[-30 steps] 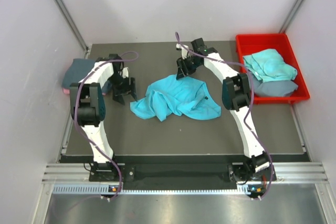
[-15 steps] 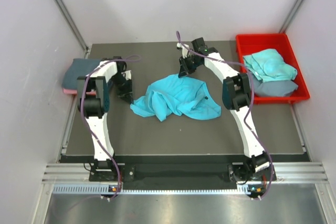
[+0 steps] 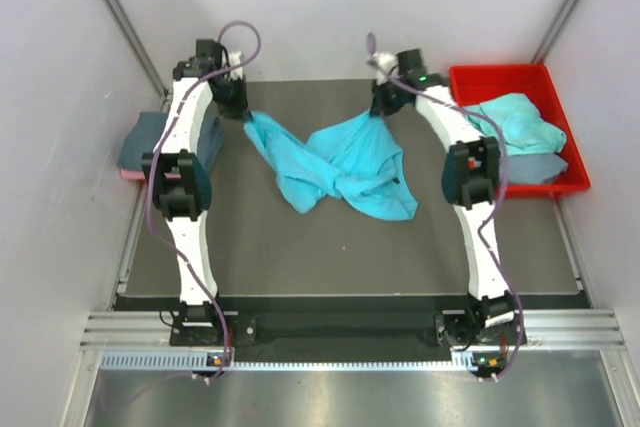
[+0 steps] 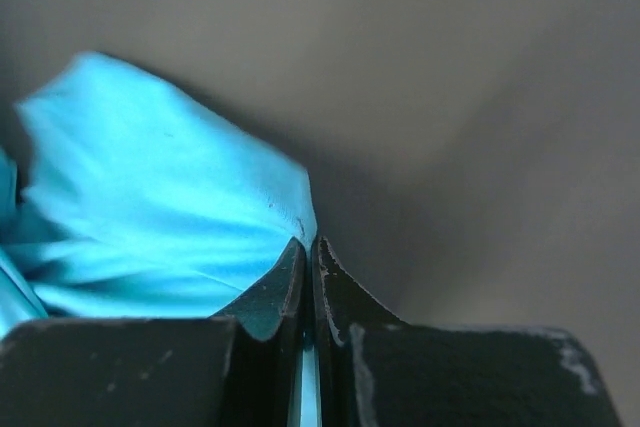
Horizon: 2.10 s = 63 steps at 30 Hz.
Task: Fold and stack the t-shirts
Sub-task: Flatten the tshirt out
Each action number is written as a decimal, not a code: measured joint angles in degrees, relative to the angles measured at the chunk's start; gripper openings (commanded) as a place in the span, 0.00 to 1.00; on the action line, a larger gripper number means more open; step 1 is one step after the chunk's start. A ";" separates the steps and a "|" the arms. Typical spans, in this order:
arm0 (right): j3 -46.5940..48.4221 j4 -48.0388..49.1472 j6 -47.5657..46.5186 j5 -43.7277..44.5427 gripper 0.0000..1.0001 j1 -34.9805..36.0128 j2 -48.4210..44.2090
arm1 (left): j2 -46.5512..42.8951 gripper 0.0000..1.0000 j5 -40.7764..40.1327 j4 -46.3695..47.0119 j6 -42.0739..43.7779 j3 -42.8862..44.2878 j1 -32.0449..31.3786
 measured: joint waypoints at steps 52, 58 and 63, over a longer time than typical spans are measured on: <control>-41.22 0.83 -4.07 1.38 0.00 -3.89 -47.58 | 13.57 0.56 12.46 9.75 2.60 6.21 -1.97; -41.09 0.87 -4.50 2.21 0.00 -3.69 -46.25 | 14.86 0.54 12.94 16.81 -0.48 8.39 -1.77; -40.04 0.74 -4.74 2.80 0.00 -3.54 -43.82 | 15.76 0.54 14.34 18.53 -3.19 7.85 -1.90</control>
